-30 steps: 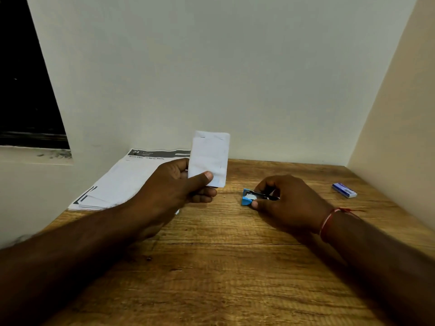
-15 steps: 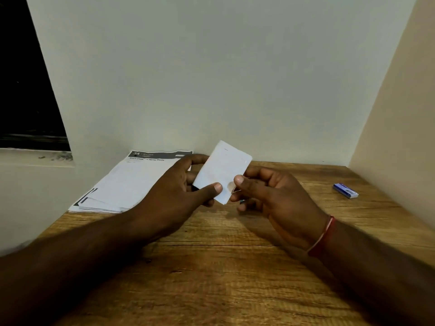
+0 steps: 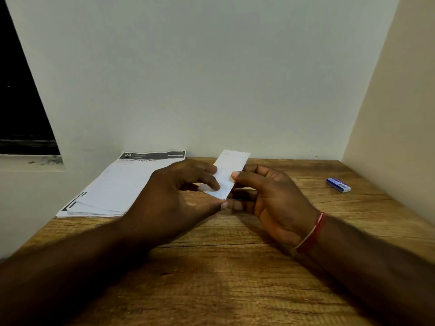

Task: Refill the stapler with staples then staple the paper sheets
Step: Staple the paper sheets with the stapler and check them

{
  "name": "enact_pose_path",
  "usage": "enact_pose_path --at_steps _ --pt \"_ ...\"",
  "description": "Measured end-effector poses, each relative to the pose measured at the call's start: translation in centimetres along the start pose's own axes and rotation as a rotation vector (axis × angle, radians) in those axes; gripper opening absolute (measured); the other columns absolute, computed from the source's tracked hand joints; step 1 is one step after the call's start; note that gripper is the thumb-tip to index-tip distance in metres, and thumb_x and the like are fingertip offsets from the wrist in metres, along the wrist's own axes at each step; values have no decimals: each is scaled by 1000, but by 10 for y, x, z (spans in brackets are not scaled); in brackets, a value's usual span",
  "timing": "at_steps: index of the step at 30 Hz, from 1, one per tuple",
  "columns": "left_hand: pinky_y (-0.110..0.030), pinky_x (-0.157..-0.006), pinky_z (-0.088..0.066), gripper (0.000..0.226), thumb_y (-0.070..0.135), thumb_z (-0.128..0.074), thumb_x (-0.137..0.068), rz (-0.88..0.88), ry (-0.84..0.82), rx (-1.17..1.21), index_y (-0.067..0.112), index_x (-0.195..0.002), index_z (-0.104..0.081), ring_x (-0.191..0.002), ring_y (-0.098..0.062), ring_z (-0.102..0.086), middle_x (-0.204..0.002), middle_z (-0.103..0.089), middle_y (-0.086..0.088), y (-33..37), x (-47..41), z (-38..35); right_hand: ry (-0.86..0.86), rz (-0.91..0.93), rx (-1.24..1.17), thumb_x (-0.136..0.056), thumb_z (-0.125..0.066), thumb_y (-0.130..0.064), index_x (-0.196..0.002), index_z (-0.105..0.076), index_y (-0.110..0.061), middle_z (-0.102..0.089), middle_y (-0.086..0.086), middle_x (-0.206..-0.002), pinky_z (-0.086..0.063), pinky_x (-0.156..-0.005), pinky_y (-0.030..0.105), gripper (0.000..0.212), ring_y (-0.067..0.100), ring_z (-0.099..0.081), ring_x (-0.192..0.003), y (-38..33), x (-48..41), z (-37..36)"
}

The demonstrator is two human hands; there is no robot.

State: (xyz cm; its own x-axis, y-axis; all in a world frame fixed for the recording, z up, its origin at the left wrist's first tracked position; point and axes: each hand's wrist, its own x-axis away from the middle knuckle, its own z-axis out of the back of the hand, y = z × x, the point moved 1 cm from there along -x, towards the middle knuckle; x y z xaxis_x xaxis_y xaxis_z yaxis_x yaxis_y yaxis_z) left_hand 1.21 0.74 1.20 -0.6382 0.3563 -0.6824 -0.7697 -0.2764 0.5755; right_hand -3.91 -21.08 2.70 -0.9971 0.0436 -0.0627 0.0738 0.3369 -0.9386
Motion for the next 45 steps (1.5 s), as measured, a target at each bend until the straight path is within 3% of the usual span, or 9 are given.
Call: enact_pose_path --at_steps 5,11,14,17,23,28,33,38,45 --pt "-30 -101 -66 24 47 -100 -79 84 5 99 36 -98 -89 -120 -10 -82 -132 -83 22 4 -1 1 -138 11 -24 -87 -84 -14 -130 -66 9 -79 32 -122 -68 -70 32 52 35 -84 -91 1 5 0" --pt "-17 -99 -63 17 34 -101 -87 132 6 132 34 -98 -89 -115 -3 -83 -129 -84 24 4 -1 1 -152 39 -90 -88 -81 -6 -123 -70 5 -82 27 -113 -69 -74 31 38 27 -85 -90 4 4 -2" --pt "-13 -95 -60 11 25 -94 -95 133 13 149 34 -94 -89 -116 -1 -82 -126 -85 20 5 -2 3 -157 42 -84 -91 -79 0 -128 -67 12 -79 33 -120 -68 -75 29 40 32 -84 -99 4 4 -2" --pt "-18 -95 -62 7 27 -89 -95 142 19 156 33 -91 -87 -112 -5 -84 -126 -85 20 8 -2 2 -178 59 -59 -87 -82 0 -131 -63 16 -78 35 -125 -69 -85 34 52 43 -80 -117 6 4 -3" --pt "-18 -96 -62 18 16 -86 -97 93 20 119 32 -88 -84 -116 -7 -83 -130 -85 17 10 -2 -1 -145 128 -37 -74 -91 -1 -117 -73 5 -82 32 -113 -69 -83 36 47 36 -84 -101 8 3 -5" --pt "-28 -97 -66 7 21 -80 -94 82 37 97 25 -88 -81 -112 -15 -85 -134 -83 15 12 -2 -1 -136 164 -31 -75 -91 5 -133 -67 1 -79 36 -114 -69 -86 43 63 39 -83 -101 8 0 -5" --pt "-42 -95 -67 14 10 -81 -101 99 14 102 20 -91 -79 -111 -20 -84 -135 -83 15 12 -1 -2 -115 188 17 -86 -83 17 -136 -62 1 -80 35 -107 -70 -83 42 56 38 -84 -94 9 1 -4" --pt "-24 -104 -63 13 7 -80 -101 24 -12 99 17 -93 -81 -134 -10 -76 -134 -83 9 17 -1 -4 -66 192 17 -82 -83 6 -129 -63 -1 -83 29 -105 -69 -74 40 51 38 -85 -92 2 4 -4" --pt "-15 -94 -62 20 2 -80 -99 26 -12 115 20 -90 -78 -130 -9 -77 -134 -82 7 14 -3 -1 -121 223 159 -85 -94 -2 -134 -63 -4 -84 25 -107 -69 -87 47 58 40 -84 -102 5 4 -5"
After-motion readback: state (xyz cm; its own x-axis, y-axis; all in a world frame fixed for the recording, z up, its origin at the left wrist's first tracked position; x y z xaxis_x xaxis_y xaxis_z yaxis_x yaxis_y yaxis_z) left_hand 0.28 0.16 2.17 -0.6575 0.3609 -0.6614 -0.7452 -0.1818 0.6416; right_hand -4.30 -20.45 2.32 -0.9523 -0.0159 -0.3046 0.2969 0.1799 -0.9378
